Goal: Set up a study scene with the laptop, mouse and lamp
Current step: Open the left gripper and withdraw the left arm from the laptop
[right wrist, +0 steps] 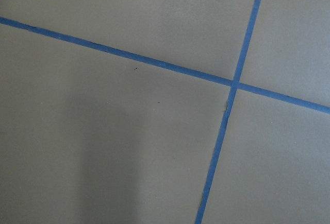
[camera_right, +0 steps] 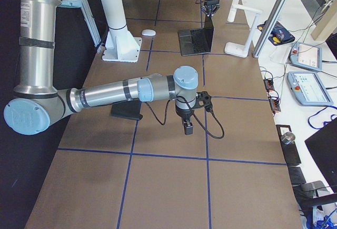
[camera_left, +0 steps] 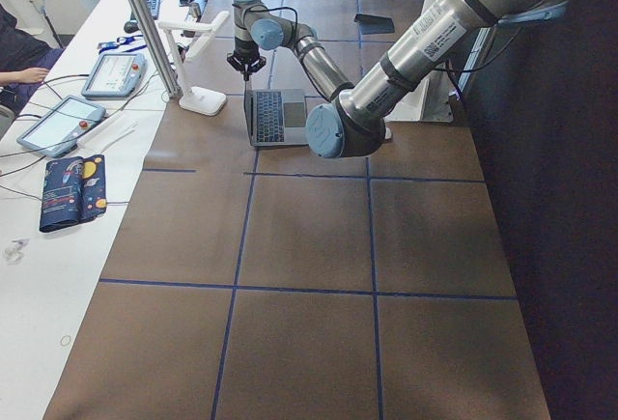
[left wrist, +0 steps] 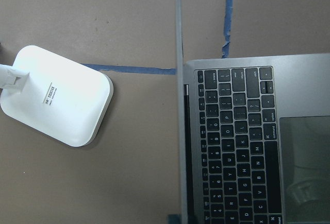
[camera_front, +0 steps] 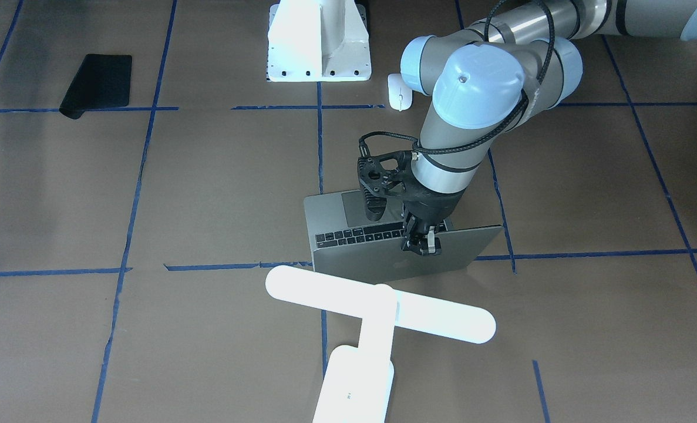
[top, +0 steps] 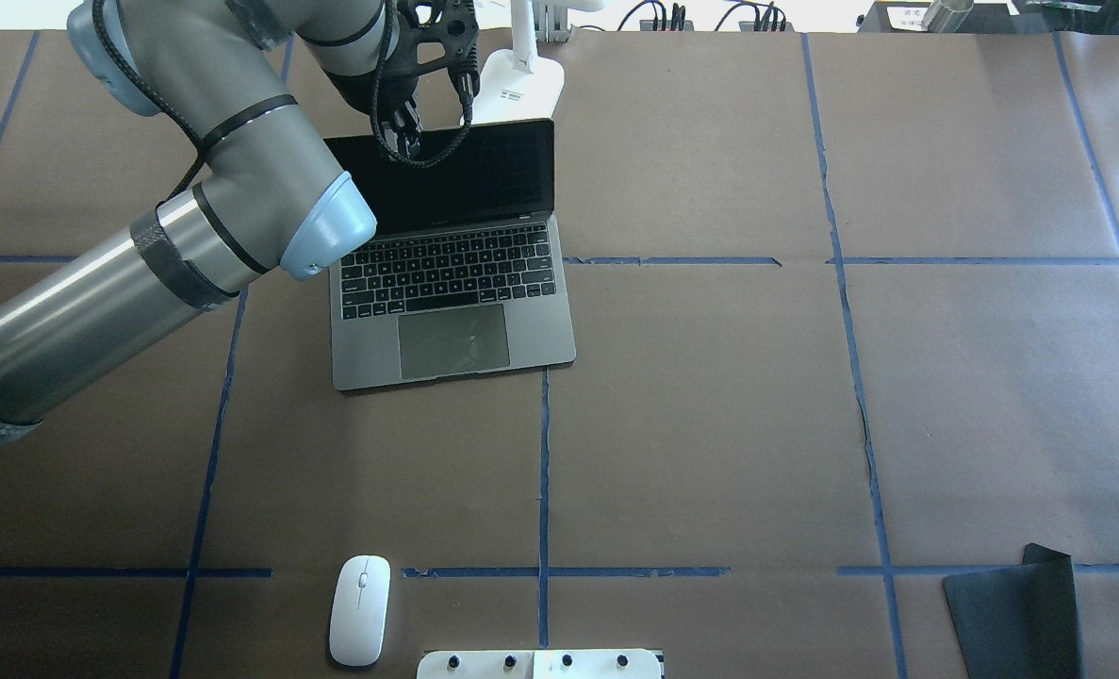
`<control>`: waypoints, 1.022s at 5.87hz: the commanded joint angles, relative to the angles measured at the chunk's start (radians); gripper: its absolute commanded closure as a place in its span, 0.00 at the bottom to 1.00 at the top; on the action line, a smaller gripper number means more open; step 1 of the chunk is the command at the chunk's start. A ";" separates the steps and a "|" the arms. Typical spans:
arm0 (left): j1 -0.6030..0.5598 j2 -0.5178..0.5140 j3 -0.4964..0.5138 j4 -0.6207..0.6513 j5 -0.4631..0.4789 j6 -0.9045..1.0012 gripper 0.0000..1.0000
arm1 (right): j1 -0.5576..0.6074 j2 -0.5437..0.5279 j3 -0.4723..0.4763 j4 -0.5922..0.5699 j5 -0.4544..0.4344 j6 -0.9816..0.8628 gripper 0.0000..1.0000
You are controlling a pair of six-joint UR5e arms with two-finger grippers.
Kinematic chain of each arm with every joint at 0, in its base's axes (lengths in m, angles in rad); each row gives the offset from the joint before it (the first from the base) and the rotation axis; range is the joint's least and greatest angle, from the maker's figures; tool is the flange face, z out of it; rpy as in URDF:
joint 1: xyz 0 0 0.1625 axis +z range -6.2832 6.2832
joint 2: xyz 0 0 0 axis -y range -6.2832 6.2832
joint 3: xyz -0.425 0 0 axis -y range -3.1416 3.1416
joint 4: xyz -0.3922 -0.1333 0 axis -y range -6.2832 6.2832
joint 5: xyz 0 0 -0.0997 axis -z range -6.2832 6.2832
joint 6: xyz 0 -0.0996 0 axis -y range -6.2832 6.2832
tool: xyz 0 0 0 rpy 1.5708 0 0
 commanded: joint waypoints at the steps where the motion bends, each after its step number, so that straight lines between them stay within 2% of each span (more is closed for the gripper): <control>1: -0.022 -0.001 -0.009 -0.004 -0.030 0.007 0.51 | 0.000 0.000 0.001 0.000 0.000 0.000 0.00; 2: -0.058 0.003 -0.037 0.011 -0.075 0.007 0.42 | 0.000 0.000 0.003 0.000 0.000 0.002 0.00; 3: -0.116 0.063 -0.090 0.015 -0.173 0.007 0.39 | 0.000 0.000 0.003 -0.002 0.000 0.002 0.00; 4: -0.151 0.173 -0.191 0.030 -0.242 0.007 0.36 | 0.000 0.000 0.003 0.000 0.005 0.021 0.00; 5: -0.170 0.263 -0.294 0.135 -0.275 -0.004 0.22 | 0.000 0.000 0.004 0.000 0.021 0.021 0.00; 6: -0.185 0.337 -0.394 0.224 -0.272 -0.008 0.01 | -0.003 0.000 0.004 0.000 0.025 0.023 0.00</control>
